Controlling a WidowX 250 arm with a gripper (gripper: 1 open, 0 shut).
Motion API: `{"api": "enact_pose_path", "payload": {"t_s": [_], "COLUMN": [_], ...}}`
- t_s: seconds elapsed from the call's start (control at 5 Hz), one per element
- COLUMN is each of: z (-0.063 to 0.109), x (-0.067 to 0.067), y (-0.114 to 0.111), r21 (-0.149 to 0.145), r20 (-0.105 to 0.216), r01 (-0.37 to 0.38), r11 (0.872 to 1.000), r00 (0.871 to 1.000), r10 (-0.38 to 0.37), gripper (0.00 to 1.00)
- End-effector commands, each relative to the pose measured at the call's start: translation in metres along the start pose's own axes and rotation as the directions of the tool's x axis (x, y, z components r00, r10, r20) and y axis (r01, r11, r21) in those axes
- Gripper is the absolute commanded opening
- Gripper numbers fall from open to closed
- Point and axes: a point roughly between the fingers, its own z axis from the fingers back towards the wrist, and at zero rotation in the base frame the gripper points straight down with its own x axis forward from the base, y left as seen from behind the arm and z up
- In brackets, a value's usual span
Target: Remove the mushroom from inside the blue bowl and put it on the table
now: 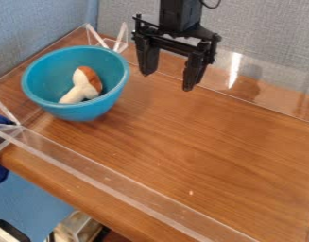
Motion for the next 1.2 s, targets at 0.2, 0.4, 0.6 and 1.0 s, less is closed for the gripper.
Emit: {"api": "enact_pose_path", "payload": {"t_s": [0.2, 0.4, 0.6, 1.0], "z": [-0.006, -0.004, -0.008, -0.022], "x": [-0.002, -0.007, -0.012, 0.008], "y": [0.030, 0.070, 0.107, 0.117], "r21": [0.000, 0.000, 0.002, -0.003], "r20": [-0.020, -0.010, -0.005, 0.003], "r01": [-0.102, -0.210, -0.285, -0.315], "r11": [0.995, 0.978, 0.958, 0.949], "r00": [0.995, 0.978, 0.958, 0.949], "r10": [0.102, 0.210, 0.285, 0.315], "gripper": [1.00, 1.00, 1.00, 1.00]}}
